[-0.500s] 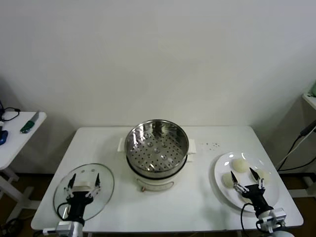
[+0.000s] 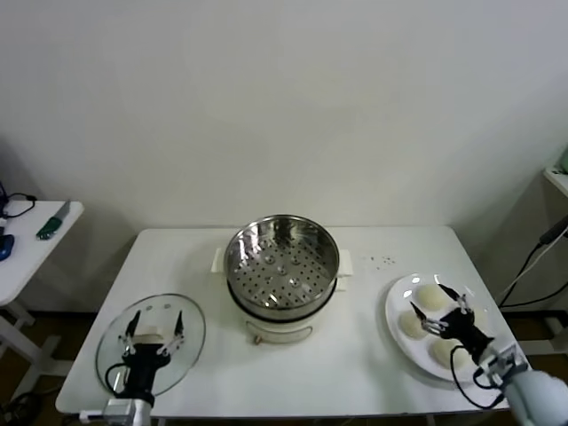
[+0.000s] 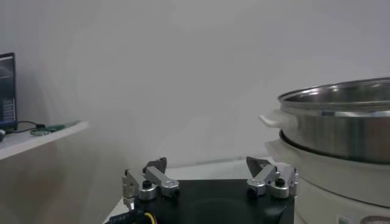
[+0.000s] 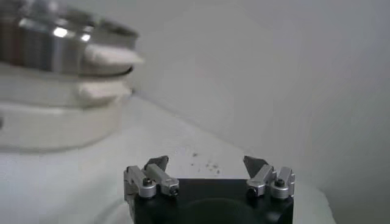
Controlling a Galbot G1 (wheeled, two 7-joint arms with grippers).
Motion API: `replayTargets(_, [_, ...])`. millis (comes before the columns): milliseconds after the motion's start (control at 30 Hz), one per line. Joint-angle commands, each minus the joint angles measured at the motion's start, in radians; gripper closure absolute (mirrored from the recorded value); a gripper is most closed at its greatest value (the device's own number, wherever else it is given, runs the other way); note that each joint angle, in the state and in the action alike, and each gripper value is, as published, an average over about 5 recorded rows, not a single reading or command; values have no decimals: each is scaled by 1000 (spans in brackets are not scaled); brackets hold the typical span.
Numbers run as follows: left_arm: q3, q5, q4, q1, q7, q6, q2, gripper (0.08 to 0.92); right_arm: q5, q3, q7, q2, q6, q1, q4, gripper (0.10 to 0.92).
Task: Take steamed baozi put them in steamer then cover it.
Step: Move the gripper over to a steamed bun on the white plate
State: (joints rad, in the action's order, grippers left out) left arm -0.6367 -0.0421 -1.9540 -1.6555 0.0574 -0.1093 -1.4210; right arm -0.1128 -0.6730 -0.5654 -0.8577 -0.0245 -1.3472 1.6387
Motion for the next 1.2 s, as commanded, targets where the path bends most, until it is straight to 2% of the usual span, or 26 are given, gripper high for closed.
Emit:
replayTargets(33, [8, 3, -6, -18, 0, -14, 4, 177, 159, 88, -386, 380, -106, 163, -99, 203])
replayTargets(200, [13, -6, 0, -20, 2, -17, 5, 177, 229, 261, -501, 487, -88, 359, -185, 203])
replayTargets(367, [18, -16, 5, -5, 7, -3, 7, 177, 287, 578, -567, 509, -44, 688, -276, 203])
replayTargets(533, [13, -19, -1, 13, 8, 16, 15, 177, 311, 940, -607, 458, -13, 1024, -384, 203])
replayTargets(700, [2, -22, 1, 24, 9, 27, 20, 177, 330, 1226, -627, 325, 4, 1279, -538, 203])
replayTargets(900, [-6, -21, 9, 26, 9, 34, 24, 177, 258, 1438, -621, 213, -38, 1394, -623, 203])
replayTargets(1200, [-6, -18, 20, 33, 8, 38, 24, 177, 274, 1497, -609, 137, -40, 1383, -705, 203])
